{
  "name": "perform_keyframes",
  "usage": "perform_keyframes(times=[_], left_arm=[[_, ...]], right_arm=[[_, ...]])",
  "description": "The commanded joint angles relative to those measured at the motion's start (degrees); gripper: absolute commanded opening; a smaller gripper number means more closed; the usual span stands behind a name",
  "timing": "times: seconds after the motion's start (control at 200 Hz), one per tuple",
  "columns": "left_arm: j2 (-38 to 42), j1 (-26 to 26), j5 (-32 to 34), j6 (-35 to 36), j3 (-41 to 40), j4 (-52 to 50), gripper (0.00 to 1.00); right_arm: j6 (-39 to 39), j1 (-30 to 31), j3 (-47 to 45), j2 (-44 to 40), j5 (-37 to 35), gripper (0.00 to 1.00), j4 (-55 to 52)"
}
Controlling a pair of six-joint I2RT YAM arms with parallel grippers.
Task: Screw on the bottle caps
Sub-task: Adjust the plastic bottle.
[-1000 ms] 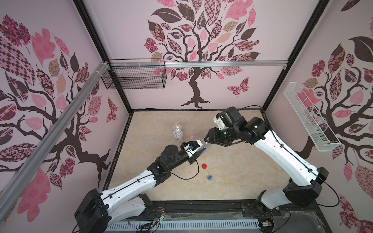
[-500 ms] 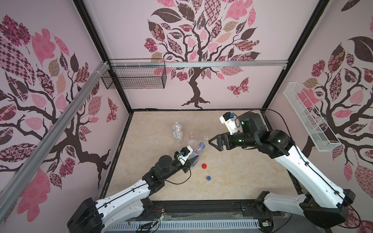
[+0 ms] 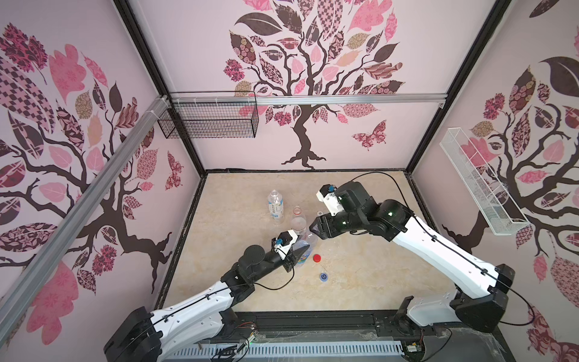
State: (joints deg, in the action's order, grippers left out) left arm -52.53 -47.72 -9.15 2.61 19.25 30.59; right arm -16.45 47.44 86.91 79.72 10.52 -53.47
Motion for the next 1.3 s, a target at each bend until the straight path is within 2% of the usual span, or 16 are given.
perform_keyframes(times=[0.0, 0.17, 0.29, 0.36, 0.41, 0.575, 0.595, 0.63, 0.73, 0.86, 1.015, 1.13, 1.296], left_arm=[[-0.77, -0.11, -1.54, -0.94, -0.26, 3.63, 0.44], [-1.12, -0.1, 0.66, -1.18, -0.63, 5.51, 0.45], [-1.77, -0.12, -0.08, -1.22, -0.33, 6.0, 0.47], [-2.03, -0.09, -1.22, -0.95, 0.09, 4.8, 0.55], [-2.06, -0.16, -2.48, -0.42, 0.54, 3.4, 0.62], [-1.72, -0.01, -6.57, 1.17, 3.4, -3.34, 0.82], [-1.61, 0.11, -7.41, 1.48, 3.97, -4.59, 0.9], [-1.71, 0.36, -8.81, 2.14, 5.06, -6.91, 0.98], [-2.42, 2.21, -12.38, 2.86, 7.35, -10.8, 0.98], [-3.69, 6.4, -19.01, 2.13, 9.49, -11.05, 0.98], [-6.35, 6.77, -24.54, 5.93, 13.61, -16.21, 0.98], [-7.62, 6.75, -26.18, 6.27, 14.5, -15.84, 0.96], [-8.91, 6.74, -27.19, 6.09, 15.08, -14.46, 0.93]], right_arm=[[-1.03, 0.11, 2.17, 2.36, 4.19, 0.61, 0.06], [-0.91, 0.11, 2.47, 3.06, 6.7, 0.56, -2.56], [-0.54, 0.11, 2.69, 2.94, 6.42, 0.39, -2.95], [0.83, 0.12, 4.5, 3.12, 5.65, 0.28, -3.96], [2.74, 0.12, 6.1, 3.3, 5.02, 0.24, -5.16], [11.12, 0.17, 9.26, 3.55, 5.36, 0.21, -9.5], [12.07, 0.12, 9.48, 3.59, 5.53, 0.21, -9.97], [13.74, 0.11, 9.88, 3.59, 5.8, 0.21, -10.8], [17.68, 0.17, 11.34, 3.57, 6.43, 0.21, -12.73], [21.66, 0.11, 12.73, 3.7, 7.3, 0.22, -14.11], [23.26, 0.11, 14.39, 5.1, 10.36, 0.22, -15.25], [23.7, 0.13, 14.94, 5.59, 12.95, 0.22, -15.3], [24.29, 0.11, 15.57, 5.66, 12.62, 0.22, -15.35]])
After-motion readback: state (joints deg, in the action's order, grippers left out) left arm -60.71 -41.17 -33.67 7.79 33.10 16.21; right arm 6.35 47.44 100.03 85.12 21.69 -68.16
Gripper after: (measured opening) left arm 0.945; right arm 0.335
